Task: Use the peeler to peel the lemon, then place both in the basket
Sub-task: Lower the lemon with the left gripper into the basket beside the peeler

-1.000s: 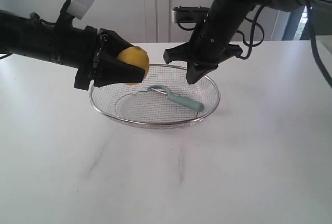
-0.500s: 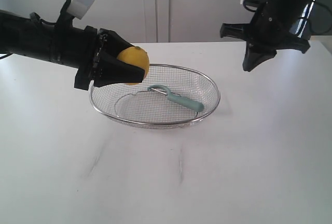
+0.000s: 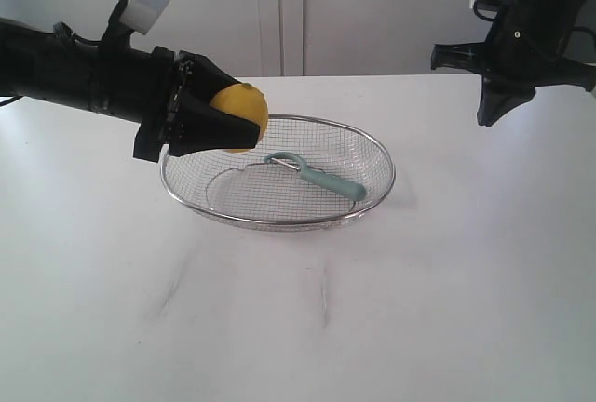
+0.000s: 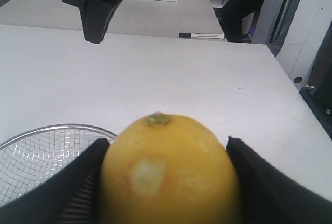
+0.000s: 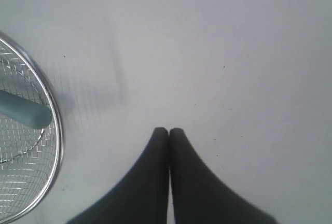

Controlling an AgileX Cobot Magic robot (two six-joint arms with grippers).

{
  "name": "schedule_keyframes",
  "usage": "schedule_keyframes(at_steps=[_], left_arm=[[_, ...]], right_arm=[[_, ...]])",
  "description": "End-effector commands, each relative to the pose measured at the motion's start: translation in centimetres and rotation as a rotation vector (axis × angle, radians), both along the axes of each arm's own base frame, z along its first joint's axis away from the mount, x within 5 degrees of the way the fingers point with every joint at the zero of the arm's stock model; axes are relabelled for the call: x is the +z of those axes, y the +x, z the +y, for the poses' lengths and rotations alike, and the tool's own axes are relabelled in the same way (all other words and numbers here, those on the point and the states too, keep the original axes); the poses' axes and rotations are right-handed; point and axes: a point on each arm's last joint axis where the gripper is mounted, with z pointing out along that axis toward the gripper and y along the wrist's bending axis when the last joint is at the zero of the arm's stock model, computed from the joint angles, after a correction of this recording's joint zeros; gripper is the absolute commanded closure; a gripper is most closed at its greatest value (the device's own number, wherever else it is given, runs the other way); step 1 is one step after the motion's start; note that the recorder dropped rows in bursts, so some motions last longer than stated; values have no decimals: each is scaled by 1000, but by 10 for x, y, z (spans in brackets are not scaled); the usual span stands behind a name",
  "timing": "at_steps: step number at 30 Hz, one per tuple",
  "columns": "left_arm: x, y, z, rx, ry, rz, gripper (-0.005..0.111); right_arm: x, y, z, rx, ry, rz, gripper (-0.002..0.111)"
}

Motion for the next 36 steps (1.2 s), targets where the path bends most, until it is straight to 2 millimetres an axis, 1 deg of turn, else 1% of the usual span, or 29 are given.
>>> schedule_keyframes(at_steps=[1, 27, 34, 36], left_arm=[[10, -9, 0, -72, -68, 20, 107], [11, -9, 0, -70, -69, 25, 107], [10, -10, 0, -59, -57, 86, 107], [10, -9, 0, -43, -52, 133, 107]], right_arm=[[6, 0, -4, -10, -4, -14, 108], [6, 0, -4, -10, -4, -14, 108], [6, 0, -4, -10, -4, -14, 108], [6, 0, -4, -10, -4, -14, 108]])
